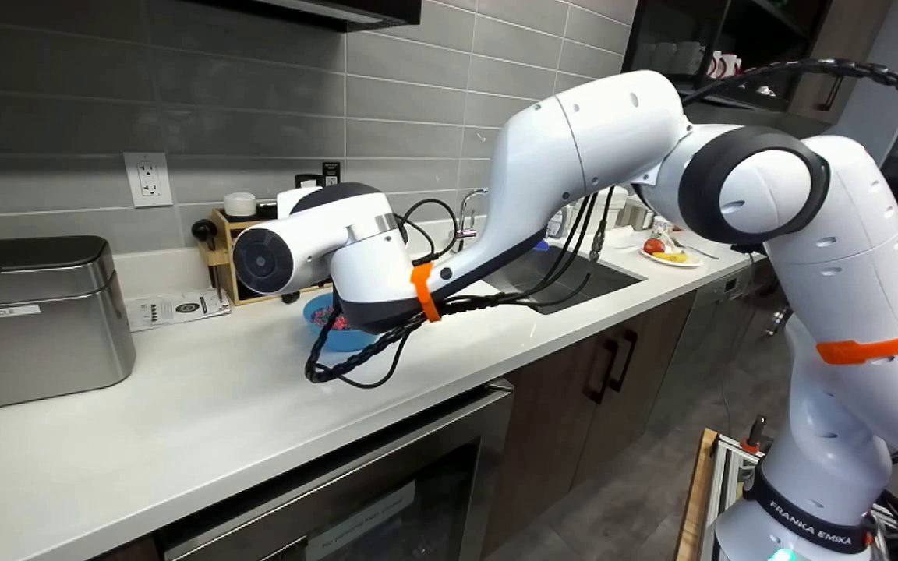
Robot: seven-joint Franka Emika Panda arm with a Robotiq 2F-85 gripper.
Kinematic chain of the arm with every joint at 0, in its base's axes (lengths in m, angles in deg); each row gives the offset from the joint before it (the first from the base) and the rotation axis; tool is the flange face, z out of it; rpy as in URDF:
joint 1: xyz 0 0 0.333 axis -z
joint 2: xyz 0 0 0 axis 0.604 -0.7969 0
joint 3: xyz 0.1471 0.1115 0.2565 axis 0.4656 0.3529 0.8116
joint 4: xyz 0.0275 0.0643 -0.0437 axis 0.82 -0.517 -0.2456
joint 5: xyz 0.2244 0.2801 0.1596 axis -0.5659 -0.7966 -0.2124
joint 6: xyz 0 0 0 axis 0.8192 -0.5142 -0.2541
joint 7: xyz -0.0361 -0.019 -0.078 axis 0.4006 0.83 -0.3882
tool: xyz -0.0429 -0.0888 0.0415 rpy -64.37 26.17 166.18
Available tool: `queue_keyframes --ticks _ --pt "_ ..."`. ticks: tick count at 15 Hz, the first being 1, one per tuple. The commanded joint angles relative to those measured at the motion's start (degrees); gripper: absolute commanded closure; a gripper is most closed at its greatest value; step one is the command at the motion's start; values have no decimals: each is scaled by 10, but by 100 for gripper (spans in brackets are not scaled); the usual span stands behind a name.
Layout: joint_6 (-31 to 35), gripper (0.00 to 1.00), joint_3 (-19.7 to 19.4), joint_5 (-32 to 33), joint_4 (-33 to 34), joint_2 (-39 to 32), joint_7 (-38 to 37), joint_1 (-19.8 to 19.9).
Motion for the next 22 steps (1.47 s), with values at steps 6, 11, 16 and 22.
queue_keyframes --ticks 6,11,16,22 --pt "-5 99 13 29 -154 85 -65 44" --pt "-8 95 22 38 -145 73 -57 70" --pt "-8 95 23 43 -157 81 -58 79" --pt "-5 99 17 52 -158 68 -68 95"
